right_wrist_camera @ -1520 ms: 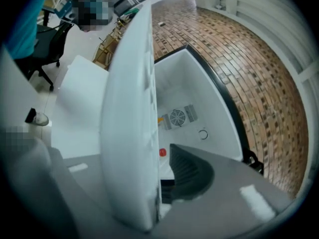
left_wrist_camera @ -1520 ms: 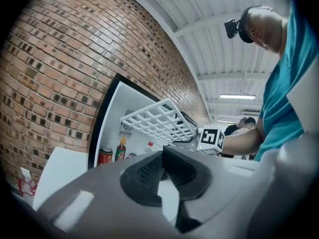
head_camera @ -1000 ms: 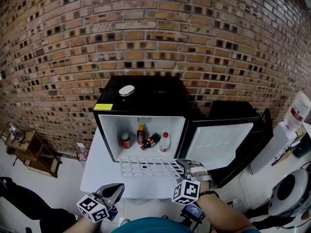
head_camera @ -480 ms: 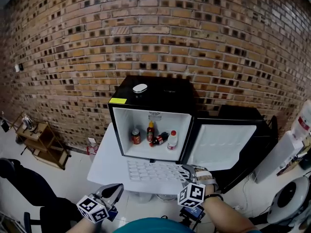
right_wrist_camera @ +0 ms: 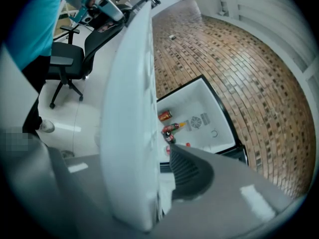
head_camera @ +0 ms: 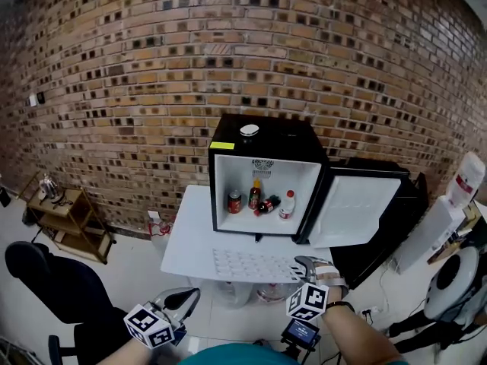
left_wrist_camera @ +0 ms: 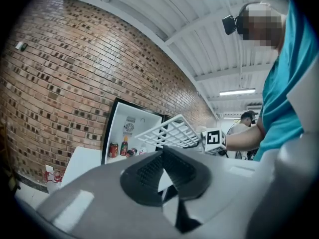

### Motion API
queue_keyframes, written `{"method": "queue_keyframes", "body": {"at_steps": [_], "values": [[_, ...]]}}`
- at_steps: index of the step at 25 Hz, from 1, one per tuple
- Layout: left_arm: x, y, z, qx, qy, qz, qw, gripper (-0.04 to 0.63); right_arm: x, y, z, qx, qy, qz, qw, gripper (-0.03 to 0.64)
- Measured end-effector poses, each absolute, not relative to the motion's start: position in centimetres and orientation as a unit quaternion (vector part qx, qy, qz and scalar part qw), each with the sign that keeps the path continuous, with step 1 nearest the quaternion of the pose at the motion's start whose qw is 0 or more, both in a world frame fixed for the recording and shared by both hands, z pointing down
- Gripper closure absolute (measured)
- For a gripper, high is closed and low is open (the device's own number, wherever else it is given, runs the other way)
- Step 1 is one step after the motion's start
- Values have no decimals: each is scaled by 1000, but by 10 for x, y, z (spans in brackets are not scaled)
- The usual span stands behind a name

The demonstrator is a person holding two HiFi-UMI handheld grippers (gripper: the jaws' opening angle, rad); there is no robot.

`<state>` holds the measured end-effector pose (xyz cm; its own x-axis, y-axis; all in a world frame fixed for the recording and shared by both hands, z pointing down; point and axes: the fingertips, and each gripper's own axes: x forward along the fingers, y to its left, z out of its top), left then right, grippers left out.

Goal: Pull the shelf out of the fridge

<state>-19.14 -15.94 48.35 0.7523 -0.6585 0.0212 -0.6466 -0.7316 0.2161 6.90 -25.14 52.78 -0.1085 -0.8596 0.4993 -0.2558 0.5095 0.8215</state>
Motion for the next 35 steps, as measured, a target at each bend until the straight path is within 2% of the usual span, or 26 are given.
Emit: {"method": "queue_keyframes", "body": {"at_steps": [6, 12, 27, 35], "values": [[-215, -119, 488, 937, -329, -37, 113, 595, 45, -200, 528, 409, -686, -264, 540, 497], [-202, -78, 497, 940, -319, -32, 120, 595, 69, -148, 535, 406, -691, -233, 551, 497], [-58, 79, 527, 931, -339, 1, 136, 595, 212, 26, 580, 378, -715, -209, 550, 497], [-61, 126, 529, 930, -347, 18, 118, 595, 214, 88, 618, 375, -747, -152, 528, 497]]}}
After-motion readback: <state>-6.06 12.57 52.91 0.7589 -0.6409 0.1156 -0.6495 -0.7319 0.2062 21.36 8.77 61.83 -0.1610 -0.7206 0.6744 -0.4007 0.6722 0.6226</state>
